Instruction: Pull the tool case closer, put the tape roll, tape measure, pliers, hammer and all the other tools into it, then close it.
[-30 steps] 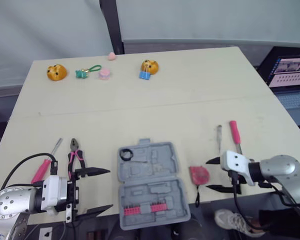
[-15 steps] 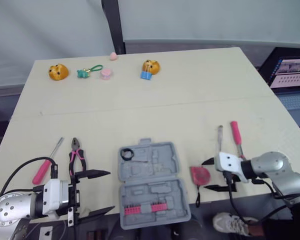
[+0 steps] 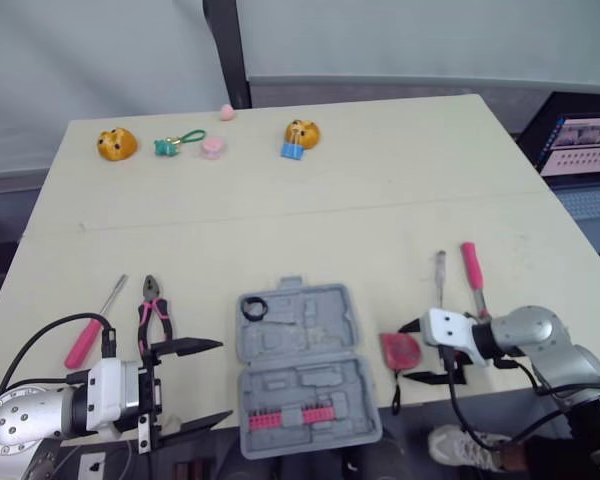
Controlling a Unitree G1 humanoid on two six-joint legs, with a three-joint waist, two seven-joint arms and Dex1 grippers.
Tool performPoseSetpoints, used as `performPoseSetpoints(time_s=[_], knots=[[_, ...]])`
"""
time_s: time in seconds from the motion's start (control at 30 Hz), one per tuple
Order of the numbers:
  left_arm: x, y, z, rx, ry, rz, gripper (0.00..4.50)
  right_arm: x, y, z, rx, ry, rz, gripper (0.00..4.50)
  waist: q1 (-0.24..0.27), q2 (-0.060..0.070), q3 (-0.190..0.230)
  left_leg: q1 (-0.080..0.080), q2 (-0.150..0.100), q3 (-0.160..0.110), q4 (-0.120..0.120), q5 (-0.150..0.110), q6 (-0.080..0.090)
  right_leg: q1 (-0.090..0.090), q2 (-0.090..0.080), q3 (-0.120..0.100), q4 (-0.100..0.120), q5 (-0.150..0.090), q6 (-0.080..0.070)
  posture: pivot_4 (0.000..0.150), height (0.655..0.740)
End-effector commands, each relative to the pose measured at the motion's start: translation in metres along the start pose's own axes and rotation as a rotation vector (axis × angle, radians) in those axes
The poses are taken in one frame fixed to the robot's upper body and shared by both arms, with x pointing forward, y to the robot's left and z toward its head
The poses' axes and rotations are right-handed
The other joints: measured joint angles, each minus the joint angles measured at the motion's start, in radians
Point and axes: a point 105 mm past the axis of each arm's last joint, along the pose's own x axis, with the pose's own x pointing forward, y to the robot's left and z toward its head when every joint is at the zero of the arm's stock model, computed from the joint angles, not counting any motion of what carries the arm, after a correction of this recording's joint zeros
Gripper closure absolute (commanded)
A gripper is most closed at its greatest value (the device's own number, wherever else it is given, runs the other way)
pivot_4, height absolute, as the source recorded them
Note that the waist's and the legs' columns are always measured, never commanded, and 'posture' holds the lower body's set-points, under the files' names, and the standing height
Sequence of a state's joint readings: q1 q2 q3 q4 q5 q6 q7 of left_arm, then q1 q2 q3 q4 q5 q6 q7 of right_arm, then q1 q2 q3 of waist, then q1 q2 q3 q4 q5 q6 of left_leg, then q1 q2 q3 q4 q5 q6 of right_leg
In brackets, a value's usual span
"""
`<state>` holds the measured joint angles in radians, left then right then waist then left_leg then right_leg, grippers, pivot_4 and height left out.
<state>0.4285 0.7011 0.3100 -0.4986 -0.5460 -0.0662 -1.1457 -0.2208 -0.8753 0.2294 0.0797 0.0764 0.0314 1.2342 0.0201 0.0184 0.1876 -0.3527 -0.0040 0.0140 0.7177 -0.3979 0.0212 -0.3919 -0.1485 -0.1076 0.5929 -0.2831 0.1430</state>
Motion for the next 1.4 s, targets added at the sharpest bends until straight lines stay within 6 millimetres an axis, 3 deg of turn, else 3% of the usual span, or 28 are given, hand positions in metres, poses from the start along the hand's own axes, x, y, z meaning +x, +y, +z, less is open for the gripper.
performPoseSetpoints(time_s=[0.03,0.57,0.73,0.97,1.13,1.27,1.4], knots=[[0.0,-0.001,0.006,0.021,-0.005,0.001,0.0,0.002,-0.002,0.006,-0.026,-0.016,-0.009,0.08,0.0,0.0,0.0,0.0,0.0,0.0,0.0,0.0,0.0,0.0,0.0,0.0,0.0,0.0,0.0,0.15,0.7155],[0.003,0.001,0.005,0.021,-0.01,-0.01,0.0,0.004,-0.009,0.011,-0.029,-0.024,-0.05,0.08,-0.002,0.0,0.0,0.0,0.0,0.0,0.001,0.0,0.0,0.0,0.0,0.0,0.001,0.0,0.0,0.15,0.7155],[0.004,0.001,0.005,0.021,-0.011,-0.009,0.0,0.004,-0.008,0.012,-0.041,-0.032,-0.039,1.55,-0.002,0.0,0.0,0.0,0.0,0.0,0.001,0.0,0.0,0.0,0.0,0.0,0.001,0.0,0.0,0.15,0.7155],[0.005,0.0,0.005,0.012,-0.012,-0.001,0.0,-0.001,-0.011,0.015,-0.046,-0.022,-0.038,1.55,-0.003,0.0,0.0,0.0,0.0,0.0,0.001,0.0,0.0,0.0,0.0,0.0,0.002,0.0,0.0,0.15,0.7155],[0.003,0.007,0.004,0.001,-0.005,0.021,0.0,-0.021,-0.019,0.034,-0.043,0.066,-0.02,1.55,-0.002,0.001,0.001,0.0,0.0,0.0,0.001,0.0,0.0,0.0,0.0,0.0,0.002,0.0,0.0,0.15,0.7155],[-0.004,0.017,-0.003,-0.014,0.029,0.031,0.0,-0.037,-0.029,0.062,-0.064,0.172,-0.003,1.55,-0.005,0.001,0.001,0.0,0.0,0.0,0.001,0.0,0.0,-0.001,0.0,0.0,0.001,0.0,-0.001,0.15,0.7155],[-0.005,0.023,-0.007,-0.033,0.026,0.046,0.0,-0.041,-0.038,0.09,-0.075,0.244,-0.011,1.55,-0.02,0.001,0.001,-0.001,0.001,-0.001,-0.001,0.0,-0.001,-0.002,0.0,0.0,0.002,-0.001,-0.001,0.15,0.7155]])
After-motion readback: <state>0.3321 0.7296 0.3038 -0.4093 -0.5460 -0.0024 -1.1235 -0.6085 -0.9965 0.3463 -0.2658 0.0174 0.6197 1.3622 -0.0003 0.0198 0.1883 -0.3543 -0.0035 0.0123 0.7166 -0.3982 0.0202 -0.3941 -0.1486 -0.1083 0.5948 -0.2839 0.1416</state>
